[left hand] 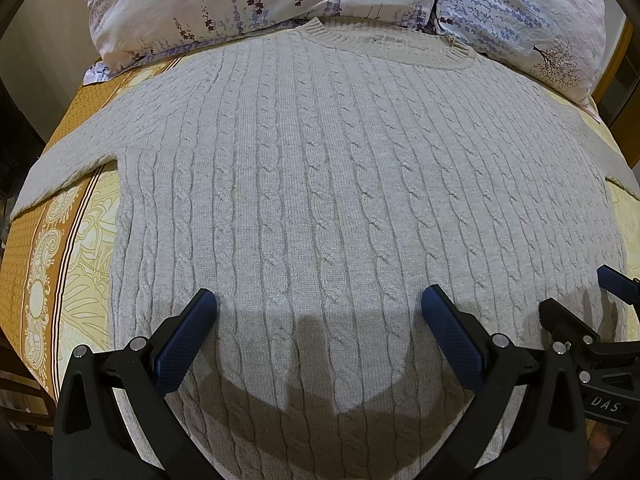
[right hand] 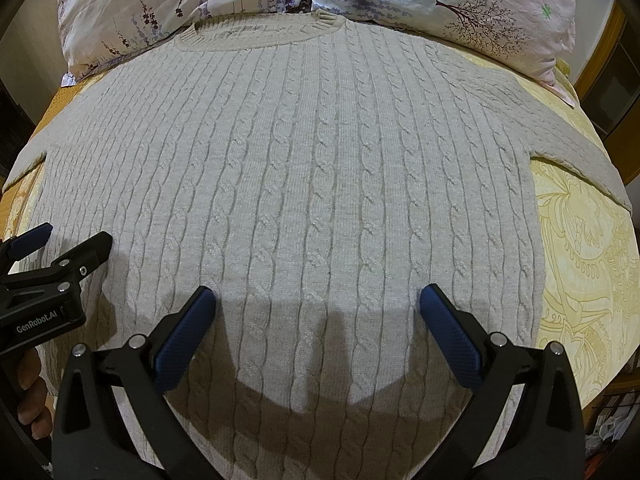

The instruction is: Fold small clothes

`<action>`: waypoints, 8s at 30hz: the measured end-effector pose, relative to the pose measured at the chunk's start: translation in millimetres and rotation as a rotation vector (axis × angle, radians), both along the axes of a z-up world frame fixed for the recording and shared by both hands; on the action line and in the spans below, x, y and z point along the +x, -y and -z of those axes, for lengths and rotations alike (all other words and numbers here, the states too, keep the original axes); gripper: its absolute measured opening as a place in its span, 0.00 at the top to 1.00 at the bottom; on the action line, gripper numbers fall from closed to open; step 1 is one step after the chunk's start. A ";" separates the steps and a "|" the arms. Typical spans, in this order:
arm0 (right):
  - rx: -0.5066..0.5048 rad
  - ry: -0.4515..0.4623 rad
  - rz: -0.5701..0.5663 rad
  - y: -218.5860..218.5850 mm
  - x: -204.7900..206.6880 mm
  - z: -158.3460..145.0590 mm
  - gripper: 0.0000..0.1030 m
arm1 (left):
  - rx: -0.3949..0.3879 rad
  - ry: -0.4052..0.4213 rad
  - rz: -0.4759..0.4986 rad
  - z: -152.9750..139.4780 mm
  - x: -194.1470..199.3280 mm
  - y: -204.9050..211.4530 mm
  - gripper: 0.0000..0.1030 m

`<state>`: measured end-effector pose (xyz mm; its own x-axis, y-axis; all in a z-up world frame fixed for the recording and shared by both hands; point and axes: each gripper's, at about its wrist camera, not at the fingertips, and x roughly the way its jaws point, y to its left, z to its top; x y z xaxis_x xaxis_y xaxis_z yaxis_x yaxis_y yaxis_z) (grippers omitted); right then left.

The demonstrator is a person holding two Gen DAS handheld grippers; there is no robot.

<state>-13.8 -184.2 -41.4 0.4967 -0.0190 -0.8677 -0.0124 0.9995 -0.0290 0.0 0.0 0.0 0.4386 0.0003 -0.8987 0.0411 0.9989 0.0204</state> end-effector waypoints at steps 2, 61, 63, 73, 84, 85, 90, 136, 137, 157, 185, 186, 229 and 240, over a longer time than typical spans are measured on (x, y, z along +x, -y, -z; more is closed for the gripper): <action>0.000 0.000 0.000 0.0 0.0 0.0 0.02 | 0.000 0.000 0.000 0.0 0.0 0.0 0.01; 0.019 0.059 -0.120 3.8 -0.7 1.3 0.02 | 0.003 -0.040 0.018 0.6 7.7 2.8 0.01; 0.061 0.063 -0.123 11.1 3.7 -2.1 0.02 | 0.005 -0.044 0.021 2.0 9.7 4.0 0.01; 0.434 0.171 0.325 171.1 36.6 -31.1 0.06 | -0.006 -0.053 0.019 -3.0 23.8 0.8 0.01; 0.726 0.304 0.748 347.4 30.2 -26.0 0.25 | -0.114 0.047 0.018 -16.7 54.9 0.2 0.01; 0.730 0.304 0.768 348.6 32.7 -23.0 0.28 | -0.114 0.059 0.023 -17.8 57.8 2.5 0.01; 0.784 0.312 0.863 372.9 34.9 -7.6 0.36 | -0.155 0.097 0.035 -24.2 65.5 7.5 0.01; 0.776 0.162 0.166 106.2 116.2 -20.5 0.88 | -0.343 0.145 -0.012 -42.6 88.0 -8.7 0.01; 0.781 0.145 0.172 105.9 114.1 -15.8 0.85 | -0.345 0.150 -0.006 -43.8 88.0 -9.4 0.01; 0.645 0.353 0.513 175.6 105.7 -57.4 0.91 | -0.531 0.064 -0.048 -41.4 96.5 -60.2 0.14; 0.651 0.145 0.159 90.4 82.9 -39.7 0.38 | -0.718 -0.111 -0.027 -0.9 158.9 -53.7 0.54; 0.660 0.153 0.185 98.2 77.6 -39.2 0.38 | -0.712 -0.118 -0.030 1.1 163.0 -51.7 0.57; 0.161 0.379 0.441 95.5 71.8 -70.3 0.44 | -0.655 0.015 -0.119 -26.6 152.3 -141.8 0.57; 0.182 0.164 0.176 33.9 131.6 -32.6 0.32 | -0.709 0.145 -0.631 -22.3 61.6 -314.9 0.47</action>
<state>117.8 -218.1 -8.8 0.6336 0.0313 -0.7730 0.1511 0.9750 0.1632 61.6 314.9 22.3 0.6509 -0.2480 -0.7175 -0.4642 0.6179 -0.6346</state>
